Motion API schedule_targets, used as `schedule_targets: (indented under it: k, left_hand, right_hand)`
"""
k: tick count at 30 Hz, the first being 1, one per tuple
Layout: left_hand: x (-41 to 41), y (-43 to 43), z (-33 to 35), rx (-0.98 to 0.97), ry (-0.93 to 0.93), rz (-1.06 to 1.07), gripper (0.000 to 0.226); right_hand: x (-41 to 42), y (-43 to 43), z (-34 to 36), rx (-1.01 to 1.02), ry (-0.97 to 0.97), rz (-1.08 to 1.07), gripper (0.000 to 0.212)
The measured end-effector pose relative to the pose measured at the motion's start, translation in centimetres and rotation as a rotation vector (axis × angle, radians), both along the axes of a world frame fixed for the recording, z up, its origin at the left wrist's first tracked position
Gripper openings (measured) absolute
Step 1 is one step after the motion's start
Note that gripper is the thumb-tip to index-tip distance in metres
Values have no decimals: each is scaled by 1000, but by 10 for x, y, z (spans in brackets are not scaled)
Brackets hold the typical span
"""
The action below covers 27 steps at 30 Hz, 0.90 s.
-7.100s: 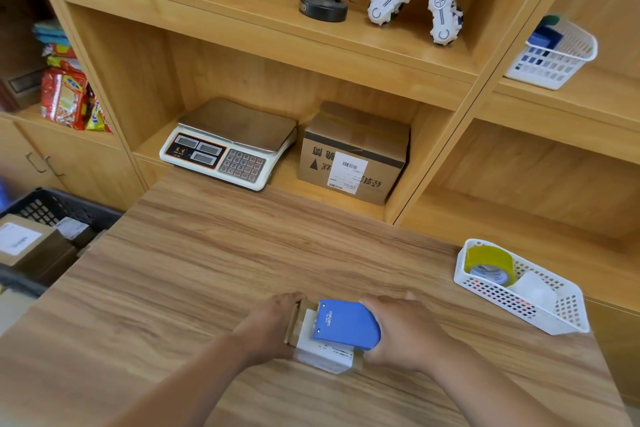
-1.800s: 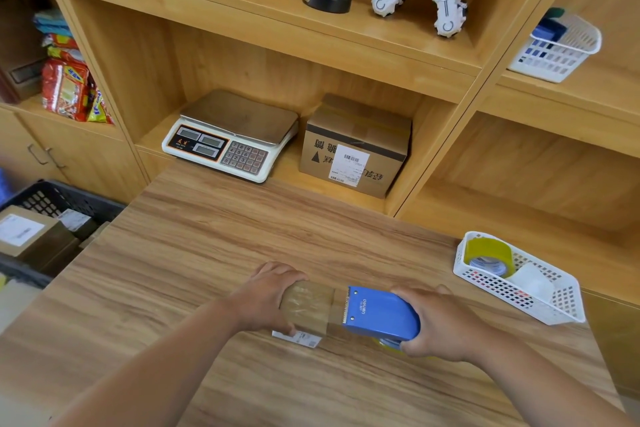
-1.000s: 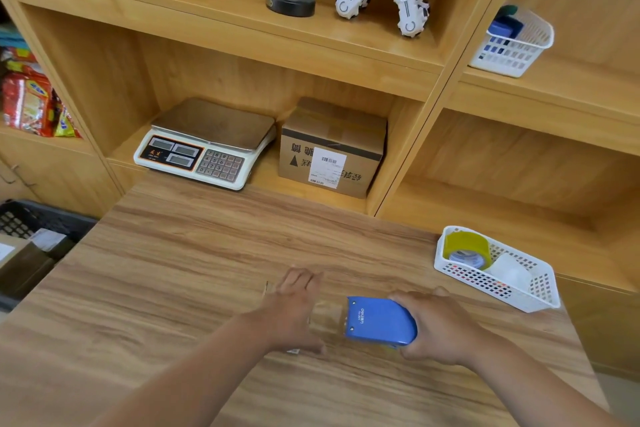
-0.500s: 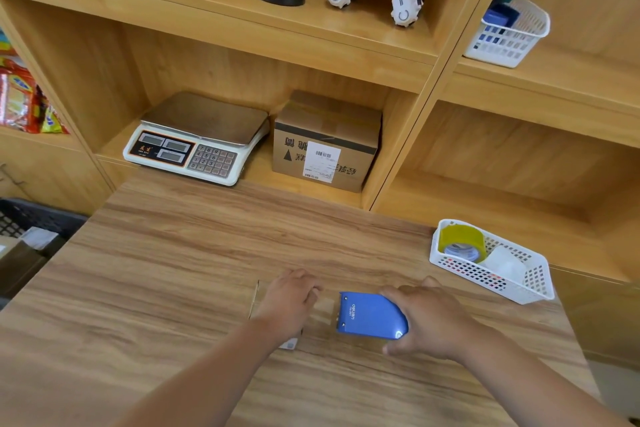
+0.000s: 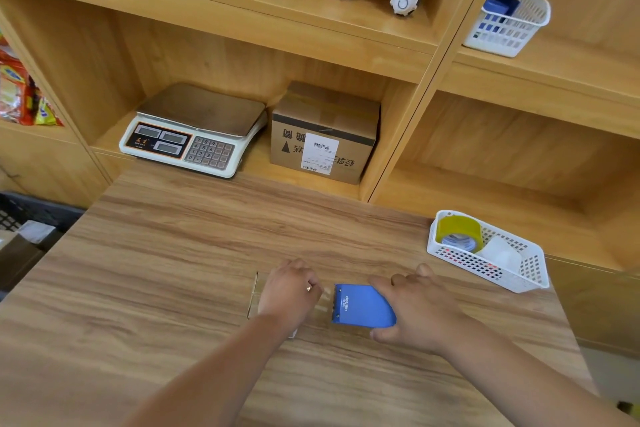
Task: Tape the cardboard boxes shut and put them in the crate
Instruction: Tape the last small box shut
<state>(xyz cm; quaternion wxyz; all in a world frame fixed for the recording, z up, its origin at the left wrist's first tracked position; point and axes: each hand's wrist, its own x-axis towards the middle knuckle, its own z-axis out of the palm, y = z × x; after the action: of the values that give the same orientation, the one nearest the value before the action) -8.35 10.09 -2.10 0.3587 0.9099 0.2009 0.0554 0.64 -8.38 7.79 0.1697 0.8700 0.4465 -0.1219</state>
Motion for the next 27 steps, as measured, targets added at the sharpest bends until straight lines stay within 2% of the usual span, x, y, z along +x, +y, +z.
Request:
schedule_targets:
  k: [9, 15, 27]
  left_hand:
    - [-6, -2, -6, 93, -67, -35, 15]
    - [-5, -4, -8, 178, -32, -62, 18]
    - [-4, -9, -8, 180, 1, -92, 20]
  right_hand:
    - [-22, 22, -9, -47, -37, -76, 62]
    - [-29, 29, -16, -61, -37, -131, 53]
    - [-30, 29, -15, -7, 50, -198, 58]
